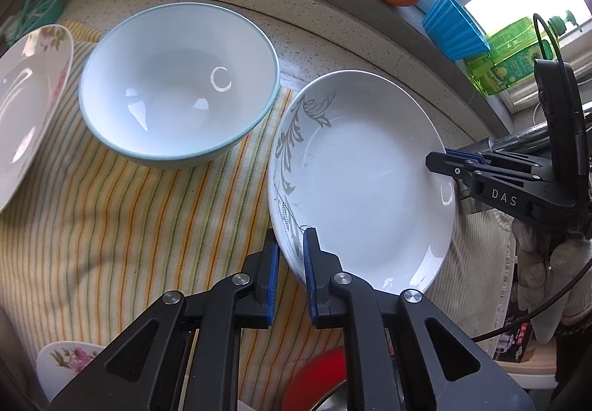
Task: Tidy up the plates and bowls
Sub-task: 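Carry the grey-leaf plate with the right gripper toward the pink-flowered plates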
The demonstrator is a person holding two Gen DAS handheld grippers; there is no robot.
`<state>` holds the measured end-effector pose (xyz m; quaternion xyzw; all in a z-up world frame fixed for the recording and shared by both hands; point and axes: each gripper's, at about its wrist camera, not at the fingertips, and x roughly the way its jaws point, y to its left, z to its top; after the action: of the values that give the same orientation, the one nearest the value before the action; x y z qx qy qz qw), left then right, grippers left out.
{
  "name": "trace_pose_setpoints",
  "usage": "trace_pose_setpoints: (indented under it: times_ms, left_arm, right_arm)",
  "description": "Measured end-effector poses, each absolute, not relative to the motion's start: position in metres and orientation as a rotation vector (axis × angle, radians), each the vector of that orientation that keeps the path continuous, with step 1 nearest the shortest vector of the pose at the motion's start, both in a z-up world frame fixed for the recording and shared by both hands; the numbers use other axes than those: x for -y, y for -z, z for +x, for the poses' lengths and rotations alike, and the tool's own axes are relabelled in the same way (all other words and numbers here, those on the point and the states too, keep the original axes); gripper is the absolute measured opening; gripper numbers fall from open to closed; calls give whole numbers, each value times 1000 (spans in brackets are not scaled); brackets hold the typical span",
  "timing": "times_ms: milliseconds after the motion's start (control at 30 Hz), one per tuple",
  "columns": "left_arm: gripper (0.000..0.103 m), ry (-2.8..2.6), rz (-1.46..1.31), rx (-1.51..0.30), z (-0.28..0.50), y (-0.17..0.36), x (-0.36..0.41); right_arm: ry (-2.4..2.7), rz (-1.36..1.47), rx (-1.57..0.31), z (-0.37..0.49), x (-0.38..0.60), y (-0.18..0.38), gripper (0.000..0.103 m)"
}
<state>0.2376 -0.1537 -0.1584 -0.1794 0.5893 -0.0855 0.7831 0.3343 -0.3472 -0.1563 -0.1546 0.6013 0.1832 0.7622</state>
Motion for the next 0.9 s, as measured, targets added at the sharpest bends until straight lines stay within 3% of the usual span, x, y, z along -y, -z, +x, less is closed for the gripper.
trace_pose_setpoints:
  times_ms: [900]
  left_arm:
    - [11, 188, -408, -1187, 212, 121, 119]
  right_arm:
    - [-390, -328, -1234, 309, 331, 105, 10]
